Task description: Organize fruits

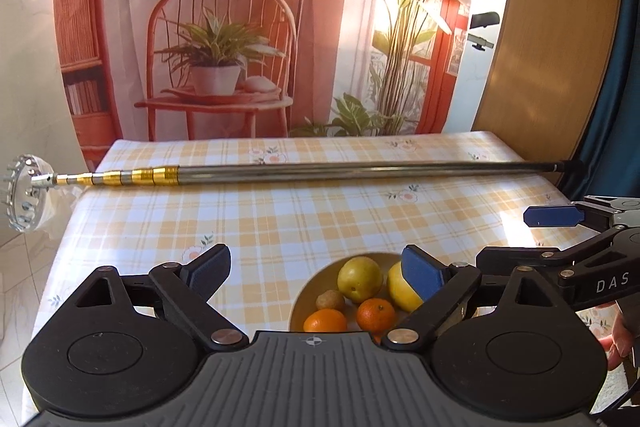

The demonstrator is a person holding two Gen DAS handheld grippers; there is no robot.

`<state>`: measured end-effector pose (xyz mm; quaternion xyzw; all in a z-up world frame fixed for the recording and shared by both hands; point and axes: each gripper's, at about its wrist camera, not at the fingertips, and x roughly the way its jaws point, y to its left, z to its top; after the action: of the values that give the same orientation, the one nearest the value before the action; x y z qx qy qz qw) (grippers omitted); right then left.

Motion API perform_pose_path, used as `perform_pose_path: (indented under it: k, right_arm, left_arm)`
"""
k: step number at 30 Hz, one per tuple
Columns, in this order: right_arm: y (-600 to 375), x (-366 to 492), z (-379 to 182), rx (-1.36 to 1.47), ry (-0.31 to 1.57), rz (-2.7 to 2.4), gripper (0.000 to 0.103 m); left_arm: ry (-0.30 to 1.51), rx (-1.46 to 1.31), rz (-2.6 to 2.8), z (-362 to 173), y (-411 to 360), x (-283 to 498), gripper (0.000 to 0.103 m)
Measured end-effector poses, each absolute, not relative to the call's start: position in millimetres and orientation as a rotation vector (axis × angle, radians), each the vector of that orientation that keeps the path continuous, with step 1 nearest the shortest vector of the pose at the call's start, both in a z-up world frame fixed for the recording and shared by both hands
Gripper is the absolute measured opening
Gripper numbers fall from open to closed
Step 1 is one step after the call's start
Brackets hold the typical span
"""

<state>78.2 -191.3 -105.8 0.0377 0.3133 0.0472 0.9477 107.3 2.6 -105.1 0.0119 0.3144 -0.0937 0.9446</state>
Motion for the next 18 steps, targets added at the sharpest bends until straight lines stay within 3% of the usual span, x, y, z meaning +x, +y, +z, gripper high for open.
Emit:
perform_pose_path:
  k: [6,18]
  right_arm:
    - [-199.5,66.9,-55.4,0.099,0.505,0.061,0.103]
    - [-210.3,47.5,13.7,0.109,0.304,0.015,0.103]
  left_arm:
    - [0.492,0.030,-0.177,-54.7,-0.5,95.3,0.103]
    - [0.292,0.011,-0.165,16.2,-19.8,81.8,0.103]
